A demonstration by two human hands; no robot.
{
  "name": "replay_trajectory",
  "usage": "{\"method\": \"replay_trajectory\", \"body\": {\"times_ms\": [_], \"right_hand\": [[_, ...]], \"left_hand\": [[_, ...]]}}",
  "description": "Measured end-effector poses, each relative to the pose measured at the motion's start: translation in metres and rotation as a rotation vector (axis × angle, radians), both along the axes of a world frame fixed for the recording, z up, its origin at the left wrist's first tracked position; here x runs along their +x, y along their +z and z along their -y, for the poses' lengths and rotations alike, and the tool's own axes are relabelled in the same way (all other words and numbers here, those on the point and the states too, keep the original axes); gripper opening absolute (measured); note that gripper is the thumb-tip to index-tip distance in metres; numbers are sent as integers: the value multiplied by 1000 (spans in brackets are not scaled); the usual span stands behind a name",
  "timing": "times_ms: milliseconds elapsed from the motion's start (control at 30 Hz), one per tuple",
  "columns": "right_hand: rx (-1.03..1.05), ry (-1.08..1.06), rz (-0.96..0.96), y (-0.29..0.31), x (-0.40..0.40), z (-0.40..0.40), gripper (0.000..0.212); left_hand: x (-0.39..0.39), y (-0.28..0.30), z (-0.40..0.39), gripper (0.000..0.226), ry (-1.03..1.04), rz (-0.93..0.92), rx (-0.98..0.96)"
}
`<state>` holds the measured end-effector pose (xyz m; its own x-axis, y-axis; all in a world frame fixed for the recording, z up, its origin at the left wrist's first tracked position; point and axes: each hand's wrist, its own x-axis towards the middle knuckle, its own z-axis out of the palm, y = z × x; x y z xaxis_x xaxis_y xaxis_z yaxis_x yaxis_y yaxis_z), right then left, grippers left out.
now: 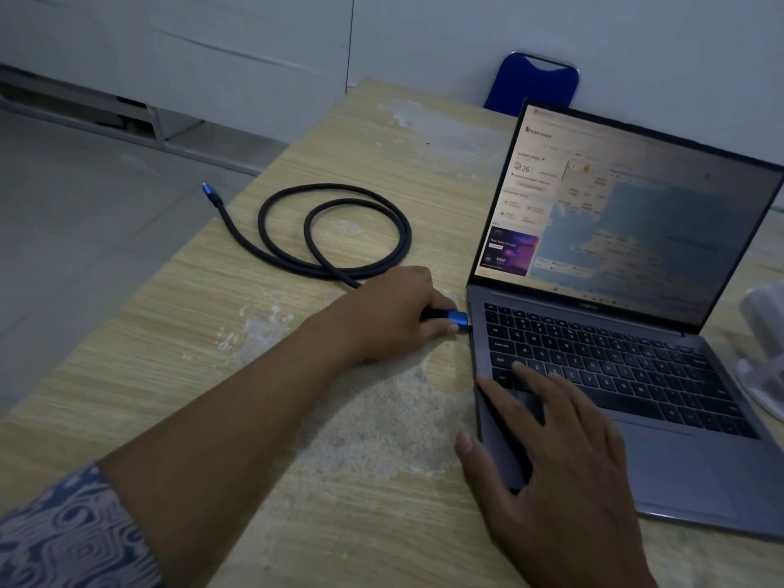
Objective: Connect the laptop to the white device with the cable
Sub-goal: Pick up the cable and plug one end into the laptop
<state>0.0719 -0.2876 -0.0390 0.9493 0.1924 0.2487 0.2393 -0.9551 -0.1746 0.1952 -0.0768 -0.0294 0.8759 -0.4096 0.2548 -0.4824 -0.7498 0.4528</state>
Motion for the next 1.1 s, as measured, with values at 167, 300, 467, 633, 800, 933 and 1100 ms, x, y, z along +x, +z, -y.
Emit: {"method": "replay_trajectory", "body": {"times_ms": [167, 300, 467, 633, 800, 933, 1100], "right_hand": [[-36, -7, -17, -1, 0, 0, 66], [-51, -8, -32, -1, 1, 2, 68], [-49, 3, -56, -2, 2, 2, 67], [-51, 17, -48, -3, 2, 3, 65], [-53, 28, -50, -3, 4, 3, 66], [-50, 33, -56, -2, 4, 3, 66], [-48, 33, -68, -1, 4, 4, 66]], "left_hand": [[3, -2, -2, 23, 16, -27, -100], [4, -3, -1, 23, 28, -19, -120], [3, -6, 3, 22, 55, -7, -128], [4, -5, 3, 22, 60, -4, -123], [4, -2, 4, 22, 50, 3, -111], [2, -4, 5, 22, 59, 12, -116], [5, -3, 5, 20, 62, -2, -120]]}}
